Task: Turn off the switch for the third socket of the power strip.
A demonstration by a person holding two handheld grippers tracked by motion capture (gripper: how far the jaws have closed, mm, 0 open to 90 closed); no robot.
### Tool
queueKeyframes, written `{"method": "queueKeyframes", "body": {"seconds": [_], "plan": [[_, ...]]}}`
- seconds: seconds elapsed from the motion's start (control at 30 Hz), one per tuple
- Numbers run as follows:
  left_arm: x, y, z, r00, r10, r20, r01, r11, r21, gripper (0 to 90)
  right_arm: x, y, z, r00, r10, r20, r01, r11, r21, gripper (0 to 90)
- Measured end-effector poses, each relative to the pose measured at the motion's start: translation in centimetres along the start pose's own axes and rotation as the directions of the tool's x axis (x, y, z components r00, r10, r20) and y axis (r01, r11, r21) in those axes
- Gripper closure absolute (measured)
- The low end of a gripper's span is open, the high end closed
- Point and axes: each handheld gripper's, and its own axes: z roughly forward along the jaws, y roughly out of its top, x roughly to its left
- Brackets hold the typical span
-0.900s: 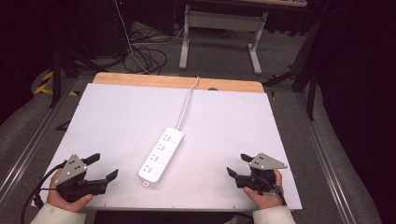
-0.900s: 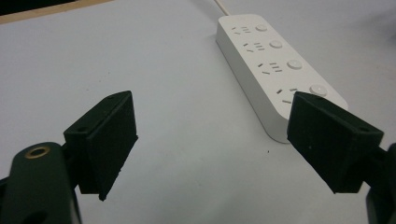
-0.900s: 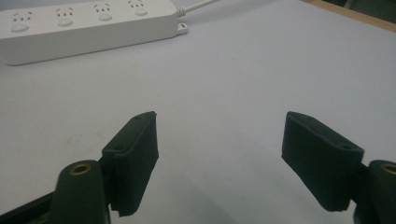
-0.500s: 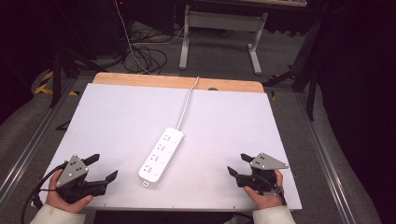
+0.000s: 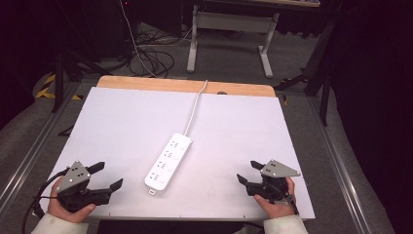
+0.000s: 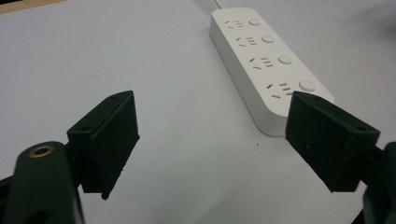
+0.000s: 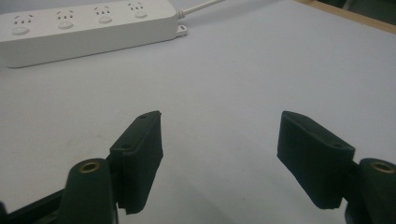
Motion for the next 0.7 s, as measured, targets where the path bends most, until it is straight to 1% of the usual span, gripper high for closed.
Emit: {"method": "queueKeyframes", "body": {"seconds": [0.13, 0.2, 0.33, 0.4, 0.43, 0.47, 0.5, 0.53, 0.57, 0.6, 0.63, 0.7], "plan": [[0.1, 0.2, -0.2, 0.9997, 0.025, 0.004, -0.025, 0.9997, 0.004, 20.1, 0.0, 0.0, 0.0, 1.0, 0.002, 0.002, -0.002, 1.0, 0.001, 31.5], [0.1, 0.4, -0.2, 0.9996, 0.029, -0.001, -0.029, 0.9996, 0.003, 21.3, 0.0, 0.0, 0.1, 1.0, 0.002, 0.003, -0.002, 1.0, 0.004, 31.7], [0.0, 1.0, -0.1, 0.9997, 0.025, 0.009, -0.025, 0.9996, 0.009, 22.8, 0.0, 0.0, 0.1, 1.0, 0.001, 0.001, -0.001, 1.0, 0.003, 31.9], [-0.1, 1.4, 0.1, 0.9999, 0.014, 0.009, -0.015, 0.9996, 0.025, 24.0, 0.0, 0.0, 0.0, 1.0, 0.001, 0.002, -0.001, 1.0, 0.004, 31.9], [-0.1, 1.5, 0.3, 0.9998, 0.007, 0.02, -0.008, 0.9992, 0.039, 23.8, 0.0, 0.0, 0.1, 1.0, 0.001, 0.001, -0.001, 1.0, 0.004, 31.9], [-0.1, 1.8, 0.4, 0.9986, 0.014, 0.051, -0.016, 0.9986, 0.05, 22.7, 0.0, 0.0, 0.1, 1.0, 0.002, -0.001, -0.002, 1.0, 0.004, 31.9], [-0.1, 1.8, 0.4, 0.9986, 0.014, 0.051, -0.016, 0.9986, 0.05, 21.0, 0.0, 0.0, 0.1, 1.0, 0.002, -0.001, -0.002, 1.0, 0.004, 31.9], [-0.1, 1.9, 0.5, 0.998, 0.014, 0.061, -0.017, 0.9985, 0.053, 21.0, 0.0, 0.0, 0.1, 1.0, 0.002, -0.003, -0.002, 1.0, 0.004, 31.9], [-0.2, 2.1, 0.6, 0.9979, 0.017, 0.063, -0.021, 0.9984, 0.053, 21.5, 0.0, 0.0, 0.1, 1.0, 0.004, -0.004, -0.003, 1.0, 0.004, 31.9], [-0.2, 2.2, 0.6, 0.9978, 0.011, 0.065, -0.015, 0.9983, 0.056, 21.5, 0.0, 0.0, 0.1, 1.0, 0.004, -0.004, -0.003, 1.0, 0.004, 31.9], [-0.3, 2.4, 0.7, 0.9981, 0.016, 0.06, -0.02, 0.9982, 0.057, 21.9, 0.0, 0.0, 0.1, 1.0, 0.003, -0.003, -0.003, 1.0, 0.004, 31.9], [-0.4, 2.7, 0.8, 0.9979, 0.021, 0.062, -0.025, 0.9981, 0.056, 23.1, 0.0, 0.0, 0.2, 1.0, 0.003, -0.006, -0.003, 1.0, 0.003, 31.9]]}}
